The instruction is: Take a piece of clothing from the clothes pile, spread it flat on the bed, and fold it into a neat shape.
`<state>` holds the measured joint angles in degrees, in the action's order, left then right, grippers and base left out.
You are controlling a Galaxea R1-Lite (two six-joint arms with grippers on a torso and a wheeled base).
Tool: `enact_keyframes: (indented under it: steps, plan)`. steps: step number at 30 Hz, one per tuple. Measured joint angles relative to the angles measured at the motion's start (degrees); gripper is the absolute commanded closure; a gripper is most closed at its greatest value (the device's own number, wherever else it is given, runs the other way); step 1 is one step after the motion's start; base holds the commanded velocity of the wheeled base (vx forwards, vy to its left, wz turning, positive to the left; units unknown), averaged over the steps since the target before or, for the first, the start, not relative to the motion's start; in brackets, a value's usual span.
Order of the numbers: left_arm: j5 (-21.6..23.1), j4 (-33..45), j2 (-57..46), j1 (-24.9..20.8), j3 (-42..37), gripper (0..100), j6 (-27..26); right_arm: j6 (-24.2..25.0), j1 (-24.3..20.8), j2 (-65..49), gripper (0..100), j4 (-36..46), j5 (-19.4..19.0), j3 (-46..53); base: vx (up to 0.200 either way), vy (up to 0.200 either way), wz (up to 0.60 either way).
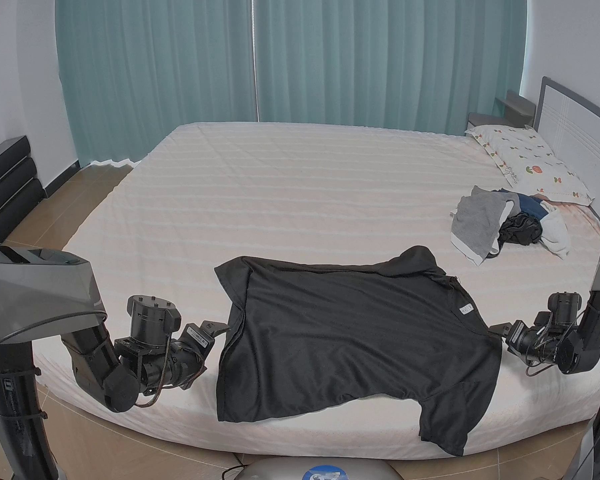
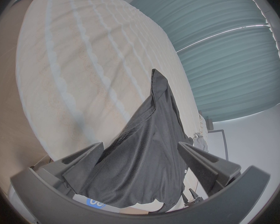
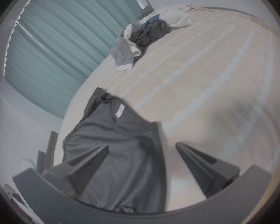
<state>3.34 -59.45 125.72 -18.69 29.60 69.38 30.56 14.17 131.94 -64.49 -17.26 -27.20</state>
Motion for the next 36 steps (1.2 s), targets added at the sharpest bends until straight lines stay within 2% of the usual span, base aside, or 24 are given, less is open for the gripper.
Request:
enact_keyframes:
  steps: [3,6,12,25,36]
  plan:
    - [-0.01,0.01,-0.06,-0.10,-0.05,0,0.00,0.00,0.00,-1.10,0,-0.16,-4.33,1.40,0.000,0.000,0.00]
    - [-0.01,0.12,-0.15,-0.10,-0.13,0,0.01,-0.07,-0.02,-1.95,0,-0.22,-5.45,2.54,0.000,0.000,0.00]
    - [-0.06,0.39,-0.33,-0.35,-0.16,0,0.01,-0.07,-0.44,-2.61,0,-0.22,-5.62,3.24,0.000,0.000,0.00]
    - [-0.11,0.61,-0.74,-1.78,-0.89,0,0.11,-0.90,-0.85,-2.91,0,-0.22,-5.73,4.16,-0.200,0.000,0.00]
    - [0.02,0.55,-0.67,-2.04,-1.11,0,0.12,-1.04,-1.77,-2.80,0,-0.21,-5.49,4.24,0.000,0.000,0.00]
